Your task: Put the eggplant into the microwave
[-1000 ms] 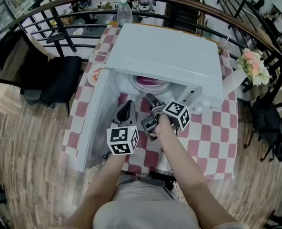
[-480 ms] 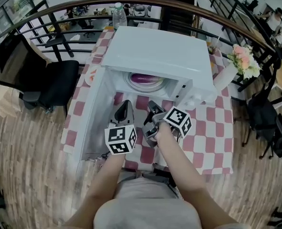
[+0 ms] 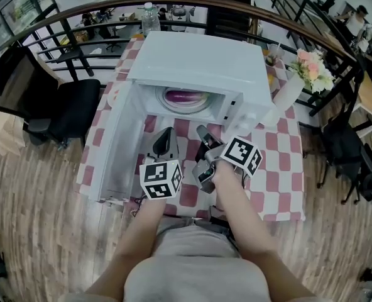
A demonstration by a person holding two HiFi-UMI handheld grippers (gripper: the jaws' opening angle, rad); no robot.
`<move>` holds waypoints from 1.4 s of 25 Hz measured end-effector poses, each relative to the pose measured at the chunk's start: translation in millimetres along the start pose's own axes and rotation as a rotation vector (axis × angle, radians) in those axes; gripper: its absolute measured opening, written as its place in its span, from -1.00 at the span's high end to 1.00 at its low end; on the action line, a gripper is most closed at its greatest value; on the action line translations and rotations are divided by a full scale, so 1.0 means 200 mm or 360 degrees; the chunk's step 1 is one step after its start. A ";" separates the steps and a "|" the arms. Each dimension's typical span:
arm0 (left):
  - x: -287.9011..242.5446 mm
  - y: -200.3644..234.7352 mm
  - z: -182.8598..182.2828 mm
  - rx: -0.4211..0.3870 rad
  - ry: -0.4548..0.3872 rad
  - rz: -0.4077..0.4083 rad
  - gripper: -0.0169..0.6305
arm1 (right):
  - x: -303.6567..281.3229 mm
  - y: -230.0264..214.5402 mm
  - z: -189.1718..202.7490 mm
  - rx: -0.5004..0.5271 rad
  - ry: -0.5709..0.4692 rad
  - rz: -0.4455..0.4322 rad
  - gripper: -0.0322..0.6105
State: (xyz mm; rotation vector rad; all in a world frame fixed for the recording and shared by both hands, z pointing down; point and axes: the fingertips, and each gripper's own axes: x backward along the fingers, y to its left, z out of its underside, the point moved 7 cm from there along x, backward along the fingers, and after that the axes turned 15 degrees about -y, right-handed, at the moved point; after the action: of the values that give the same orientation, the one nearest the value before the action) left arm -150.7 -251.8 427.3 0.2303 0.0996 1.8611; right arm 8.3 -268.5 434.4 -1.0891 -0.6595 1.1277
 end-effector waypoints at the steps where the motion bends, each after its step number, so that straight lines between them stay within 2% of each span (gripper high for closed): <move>1: 0.00 -0.01 -0.01 0.0002 -0.0008 0.0003 0.94 | 0.01 0.01 -0.01 0.0038 -0.0009 -0.0024 0.82; 4: 0.01 -0.04 -0.02 0.0008 -0.0025 0.0015 0.94 | 0.06 0.07 -0.05 0.0167 -0.0067 -0.0146 0.82; 7: 0.01 -0.06 -0.03 0.0015 -0.0039 0.0023 0.94 | 0.09 0.14 -0.09 0.0340 -0.0173 -0.0334 0.82; 10: 0.00 -0.08 -0.05 0.0022 -0.0056 0.0034 0.94 | 0.13 0.20 -0.14 0.0602 -0.0272 -0.0469 0.82; 14: -0.02 -0.11 -0.07 0.0020 -0.0082 0.0064 0.94 | 0.17 0.26 -0.16 0.0988 -0.0343 -0.0573 0.82; 27: -0.09 -0.24 -0.11 -0.0011 -0.0149 0.0165 0.94 | 0.23 0.29 -0.17 0.1645 -0.0398 -0.0718 0.82; 35: -0.10 -0.32 -0.12 -0.0064 -0.0189 0.0250 0.94 | 0.25 0.27 -0.20 0.1814 -0.0444 -0.0687 0.82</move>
State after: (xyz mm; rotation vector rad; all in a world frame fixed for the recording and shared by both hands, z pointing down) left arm -91.2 -250.0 390.7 0.3277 -0.0390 1.9986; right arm 39.3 -232.4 364.6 0.1796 -0.3235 1.0287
